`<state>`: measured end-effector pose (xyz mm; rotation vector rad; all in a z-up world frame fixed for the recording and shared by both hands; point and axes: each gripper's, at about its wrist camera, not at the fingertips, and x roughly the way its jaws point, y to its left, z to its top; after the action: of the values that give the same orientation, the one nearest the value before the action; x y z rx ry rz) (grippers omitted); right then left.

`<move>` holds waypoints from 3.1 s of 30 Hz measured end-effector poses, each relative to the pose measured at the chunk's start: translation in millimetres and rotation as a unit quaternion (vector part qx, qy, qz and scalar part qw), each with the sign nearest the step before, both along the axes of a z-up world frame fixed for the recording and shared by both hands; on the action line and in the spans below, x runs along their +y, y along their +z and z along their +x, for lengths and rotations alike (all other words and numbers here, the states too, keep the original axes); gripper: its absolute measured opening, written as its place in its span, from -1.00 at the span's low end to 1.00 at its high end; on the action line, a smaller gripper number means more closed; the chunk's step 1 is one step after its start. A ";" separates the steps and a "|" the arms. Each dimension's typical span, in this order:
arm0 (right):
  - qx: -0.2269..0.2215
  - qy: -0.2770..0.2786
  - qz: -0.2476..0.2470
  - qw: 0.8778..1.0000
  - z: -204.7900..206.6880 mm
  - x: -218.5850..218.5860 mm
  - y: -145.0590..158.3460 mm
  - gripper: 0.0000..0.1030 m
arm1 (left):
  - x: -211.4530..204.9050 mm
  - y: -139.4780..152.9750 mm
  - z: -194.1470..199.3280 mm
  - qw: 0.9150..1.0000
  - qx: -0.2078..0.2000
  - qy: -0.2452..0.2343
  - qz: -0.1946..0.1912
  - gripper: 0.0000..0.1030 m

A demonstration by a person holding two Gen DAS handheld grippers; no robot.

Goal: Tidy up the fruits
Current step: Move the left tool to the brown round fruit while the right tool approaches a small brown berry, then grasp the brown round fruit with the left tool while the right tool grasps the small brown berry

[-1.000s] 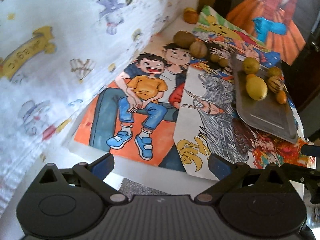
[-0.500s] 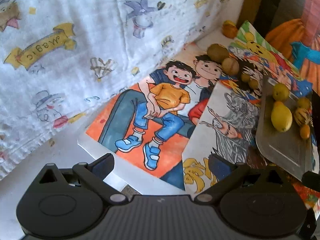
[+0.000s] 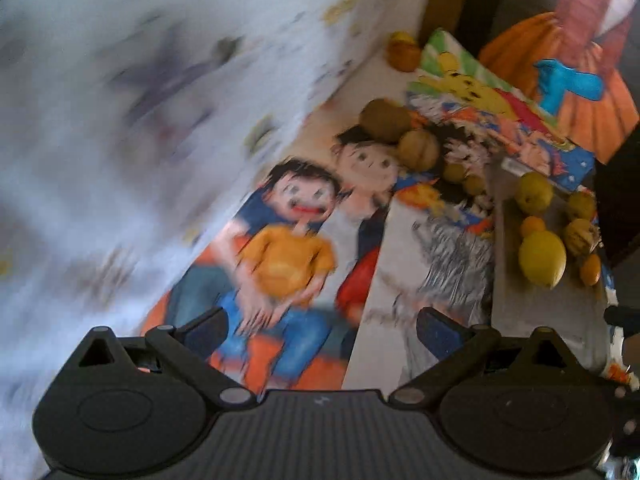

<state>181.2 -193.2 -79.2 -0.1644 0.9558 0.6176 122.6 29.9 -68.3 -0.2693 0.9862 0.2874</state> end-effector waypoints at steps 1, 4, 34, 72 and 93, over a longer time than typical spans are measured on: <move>0.002 -0.006 -0.003 1.000 1.4 1.4 -1.7 0.99 | 2.0 -0.6 11.0 1.000 -0.002 -0.008 -0.003 0.99; -0.005 -0.015 -0.013 1.000 1.8 6.6 -5.7 0.99 | 4.3 -3.5 39.9 0.999 -0.006 -0.031 -0.012 0.99; -0.117 0.093 -0.147 0.978 119.4 86.0 -29.8 0.50 | 26.7 -49.1 201.7 0.993 -0.008 -0.046 -0.111 0.80; -0.059 0.092 -0.119 0.987 130.4 95.4 -48.3 -0.42 | 19.1 -55.8 221.5 0.989 0.009 -0.066 -0.128 -0.08; -0.062 -0.039 -0.053 0.996 38.1 9.2 -5.8 -0.42 | -10.4 -33.7 148.1 0.982 0.024 -0.134 -0.131 -0.09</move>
<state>219.3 -183.9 -85.0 -0.2552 0.8702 0.4788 270.8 19.5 -102.0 -0.3658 1.0952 -0.0832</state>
